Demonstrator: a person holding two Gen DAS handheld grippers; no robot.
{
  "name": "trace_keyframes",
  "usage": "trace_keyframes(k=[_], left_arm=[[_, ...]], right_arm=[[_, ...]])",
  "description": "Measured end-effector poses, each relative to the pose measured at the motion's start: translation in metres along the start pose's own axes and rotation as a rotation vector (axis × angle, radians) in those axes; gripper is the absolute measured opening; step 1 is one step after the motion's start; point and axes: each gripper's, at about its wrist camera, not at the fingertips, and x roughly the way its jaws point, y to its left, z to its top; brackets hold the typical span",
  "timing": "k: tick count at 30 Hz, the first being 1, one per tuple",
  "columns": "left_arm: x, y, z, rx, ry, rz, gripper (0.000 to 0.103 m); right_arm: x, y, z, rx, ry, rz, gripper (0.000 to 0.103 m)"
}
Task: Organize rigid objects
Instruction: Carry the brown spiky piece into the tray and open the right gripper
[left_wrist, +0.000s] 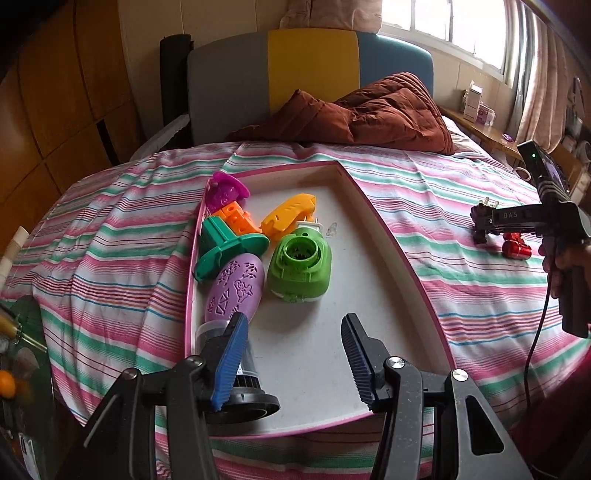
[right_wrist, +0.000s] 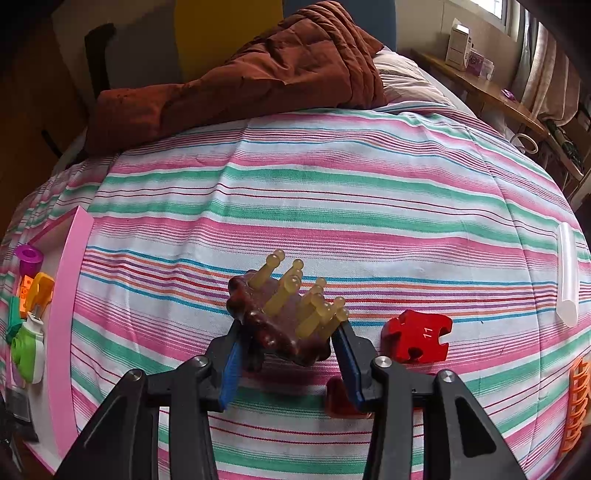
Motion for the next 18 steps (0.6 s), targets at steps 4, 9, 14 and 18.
trace_keyframes(k=[4, 9, 14, 18], left_arm=[[-0.0010, -0.0002, -0.0028, 0.002, -0.002, 0.003, 0.054], [-0.0014, 0.0005, -0.0046, 0.002, -0.002, 0.004, 0.054], [-0.0001, 0.0014, -0.0060, 0.002, 0.004, 0.005, 0.054], [0.0022, 0.0036, -0.0079, -0.008, 0.014, 0.002, 0.054]], right_arm=[[0.0003, -0.0014, -0.0002, 0.008, 0.002, 0.004, 0.045], [0.0022, -0.0032, 0.0009, 0.018, 0.009, 0.009, 0.046], [0.0029, -0.0046, 0.0008, 0.026, 0.015, 0.015, 0.046], [0.0021, -0.0027, 0.0003, 0.013, 0.012, 0.004, 0.046]])
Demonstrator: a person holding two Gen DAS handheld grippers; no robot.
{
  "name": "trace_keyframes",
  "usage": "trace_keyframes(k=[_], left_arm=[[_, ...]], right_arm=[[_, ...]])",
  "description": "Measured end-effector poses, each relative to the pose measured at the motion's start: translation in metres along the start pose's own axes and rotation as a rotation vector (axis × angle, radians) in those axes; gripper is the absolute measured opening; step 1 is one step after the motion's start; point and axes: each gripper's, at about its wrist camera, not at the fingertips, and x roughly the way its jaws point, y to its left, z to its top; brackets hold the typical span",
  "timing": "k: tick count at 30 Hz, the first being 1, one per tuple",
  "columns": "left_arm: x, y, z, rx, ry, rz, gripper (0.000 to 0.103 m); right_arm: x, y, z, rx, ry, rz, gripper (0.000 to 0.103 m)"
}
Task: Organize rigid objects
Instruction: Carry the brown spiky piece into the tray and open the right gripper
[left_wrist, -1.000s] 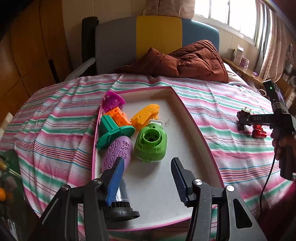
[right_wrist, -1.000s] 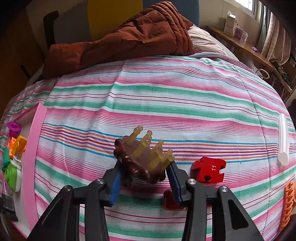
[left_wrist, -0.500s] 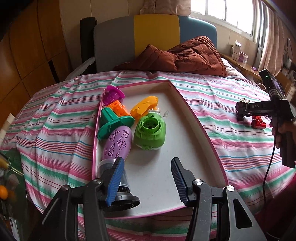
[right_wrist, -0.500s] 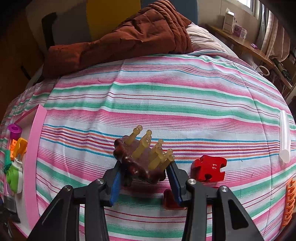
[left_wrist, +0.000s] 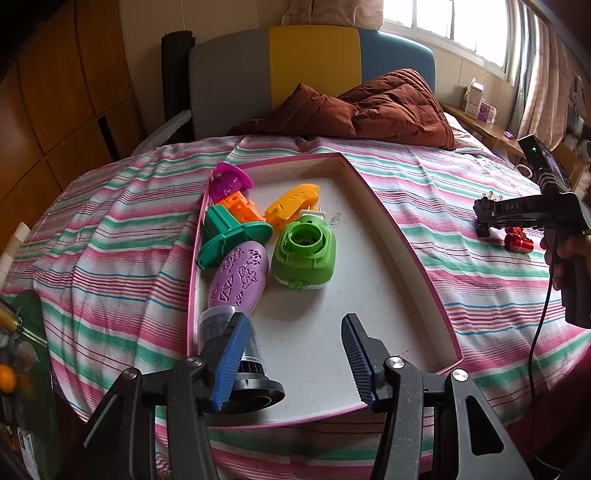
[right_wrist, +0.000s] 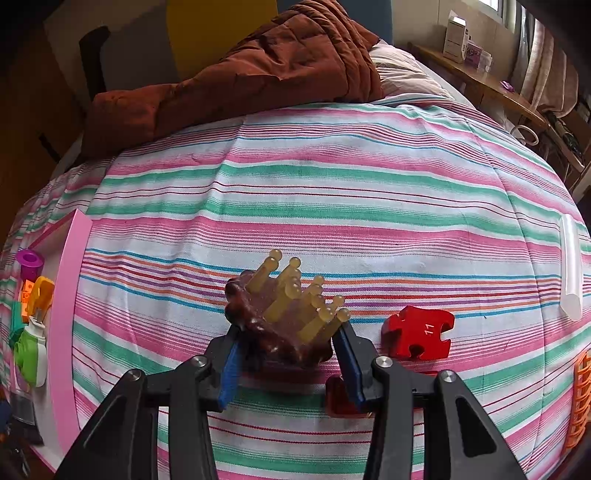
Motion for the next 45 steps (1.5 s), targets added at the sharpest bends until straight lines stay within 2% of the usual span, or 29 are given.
trace_keyframes(k=[10, 14, 19, 31, 35, 45], left_arm=[[-0.002, 0.004, -0.004, -0.008, 0.001, 0.002, 0.053], [-0.009, 0.008, -0.005, -0.013, -0.022, 0.016, 0.054], [-0.016, 0.020, -0.004, -0.034, -0.043, 0.027, 0.054], [-0.018, 0.062, -0.019, -0.131, -0.027, 0.083, 0.053], [-0.019, 0.069, -0.021, -0.147, -0.031, 0.085, 0.053], [-0.022, 0.071, -0.022, -0.151, -0.047, 0.065, 0.053]], right_arm=[[0.000, 0.007, -0.001, -0.041, -0.016, -0.038, 0.046], [-0.001, 0.010, -0.002, -0.058, -0.018, -0.045, 0.046], [-0.001, 0.015, -0.002, -0.082, -0.014, -0.020, 0.046], [-0.002, 0.036, -0.013, -0.161, -0.003, 0.016, 0.045], [-0.009, 0.049, -0.023, -0.179, 0.016, 0.078, 0.045], [-0.056, 0.120, -0.053, -0.325, -0.054, 0.218, 0.045]])
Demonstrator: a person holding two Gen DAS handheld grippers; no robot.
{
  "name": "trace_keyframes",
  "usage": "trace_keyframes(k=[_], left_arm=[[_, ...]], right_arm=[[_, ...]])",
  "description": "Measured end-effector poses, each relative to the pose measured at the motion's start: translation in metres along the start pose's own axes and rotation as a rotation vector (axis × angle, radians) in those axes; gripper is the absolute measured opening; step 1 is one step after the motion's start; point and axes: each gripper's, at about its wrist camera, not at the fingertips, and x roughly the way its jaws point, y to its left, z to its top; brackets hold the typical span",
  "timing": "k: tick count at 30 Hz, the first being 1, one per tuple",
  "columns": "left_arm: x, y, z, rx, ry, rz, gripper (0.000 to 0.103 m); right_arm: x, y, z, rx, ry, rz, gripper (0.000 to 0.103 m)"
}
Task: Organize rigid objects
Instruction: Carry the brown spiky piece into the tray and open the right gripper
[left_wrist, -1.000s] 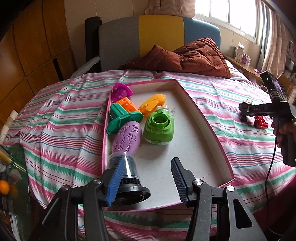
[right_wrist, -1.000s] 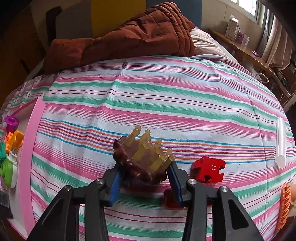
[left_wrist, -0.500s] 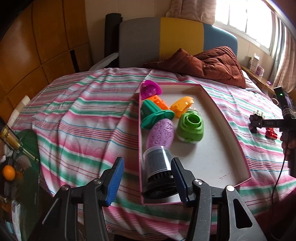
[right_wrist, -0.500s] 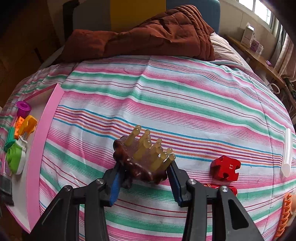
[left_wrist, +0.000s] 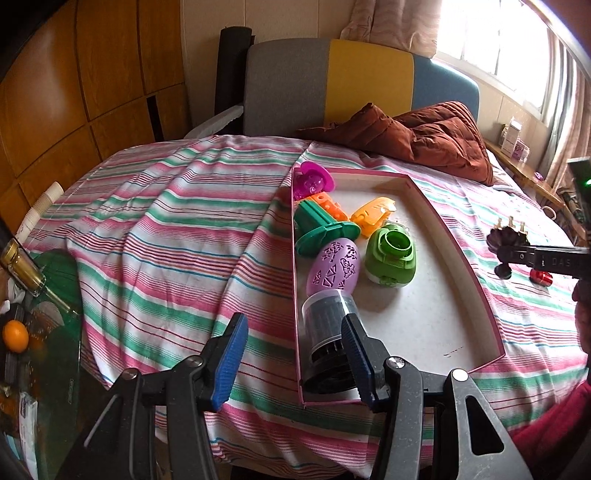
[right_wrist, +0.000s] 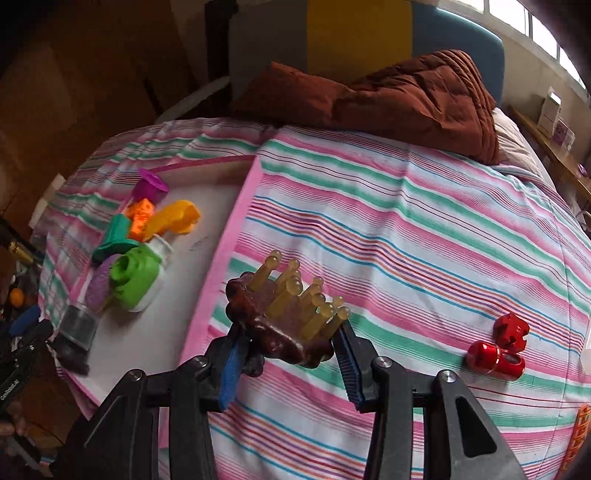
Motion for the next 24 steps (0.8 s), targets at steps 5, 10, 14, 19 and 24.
trace_keyframes(k=[5, 10, 14, 19, 24], left_arm=[[-0.002, 0.002, -0.001, -0.007, -0.004, -0.009, 0.053], [-0.003, 0.005, -0.002, -0.020, -0.006, -0.017, 0.053], [-0.003, 0.007, -0.003, -0.026, -0.006, -0.025, 0.053], [-0.001, 0.009, -0.004, -0.034, 0.001, -0.033, 0.053], [0.001, 0.011, -0.004, -0.041, 0.008, -0.037, 0.053]], right_arm=[[-0.004, 0.046, 0.006, -0.093, -0.005, 0.065, 0.045], [0.008, 0.077, 0.015, -0.159, 0.004, 0.058, 0.045], [0.024, 0.087, 0.025, -0.190, 0.011, -0.009, 0.045], [0.051, 0.098, 0.040, -0.216, 0.025, -0.069, 0.046], [0.075, 0.100, 0.053, -0.189, 0.053, -0.072, 0.046]])
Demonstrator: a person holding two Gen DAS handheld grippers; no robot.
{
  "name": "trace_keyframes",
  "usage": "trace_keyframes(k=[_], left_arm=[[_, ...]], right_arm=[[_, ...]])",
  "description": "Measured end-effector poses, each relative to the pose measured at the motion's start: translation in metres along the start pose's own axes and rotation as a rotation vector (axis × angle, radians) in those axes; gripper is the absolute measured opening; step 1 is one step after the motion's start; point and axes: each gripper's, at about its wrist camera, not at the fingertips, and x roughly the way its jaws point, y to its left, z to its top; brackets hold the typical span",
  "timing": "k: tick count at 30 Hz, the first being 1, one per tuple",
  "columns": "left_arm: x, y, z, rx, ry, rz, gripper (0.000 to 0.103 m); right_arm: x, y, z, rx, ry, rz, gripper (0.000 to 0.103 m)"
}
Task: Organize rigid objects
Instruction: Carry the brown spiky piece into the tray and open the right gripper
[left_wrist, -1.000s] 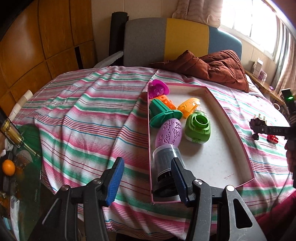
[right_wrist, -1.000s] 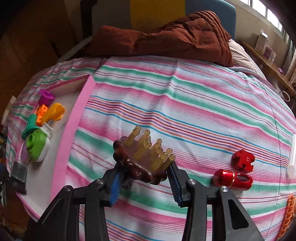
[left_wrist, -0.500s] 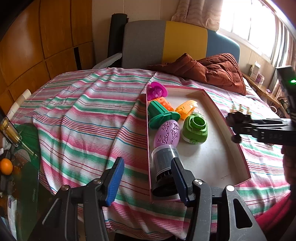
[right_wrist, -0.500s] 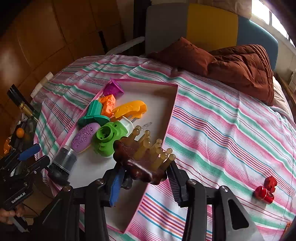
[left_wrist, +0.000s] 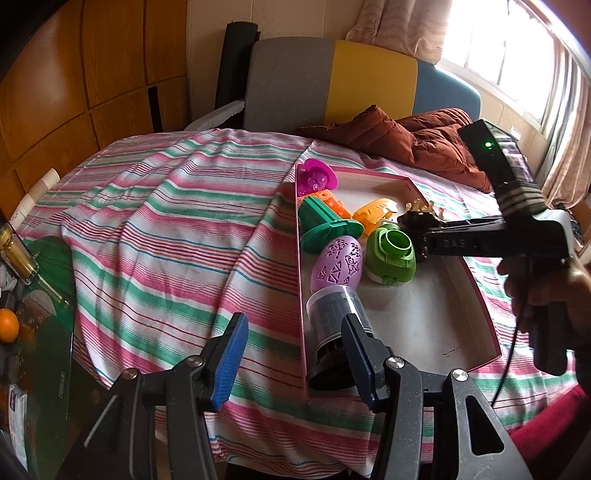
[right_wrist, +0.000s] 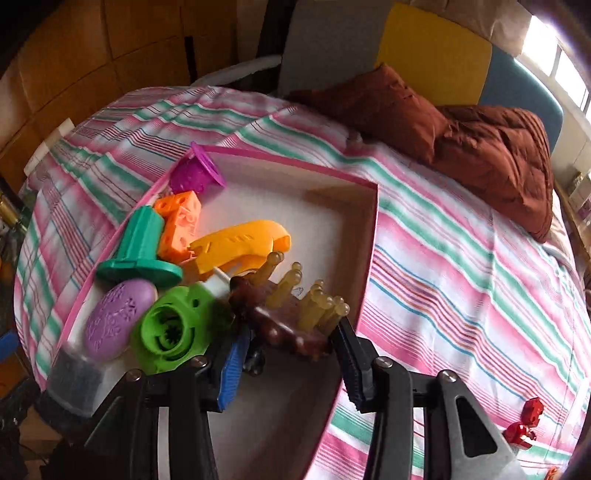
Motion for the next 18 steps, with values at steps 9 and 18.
trace_keyframes(k=[9, 18], left_arm=[[0.000, 0.002, 0.002, -0.012, -0.006, 0.003, 0.053], [-0.003, -0.001, 0.004, -0.002, -0.018, 0.008, 0.053]], right_arm=[[-0.009, -0.010, -0.003, 0.070, -0.022, 0.057, 0.053], [-0.033, -0.010, -0.008, 0.096, -0.084, 0.067, 0.057]])
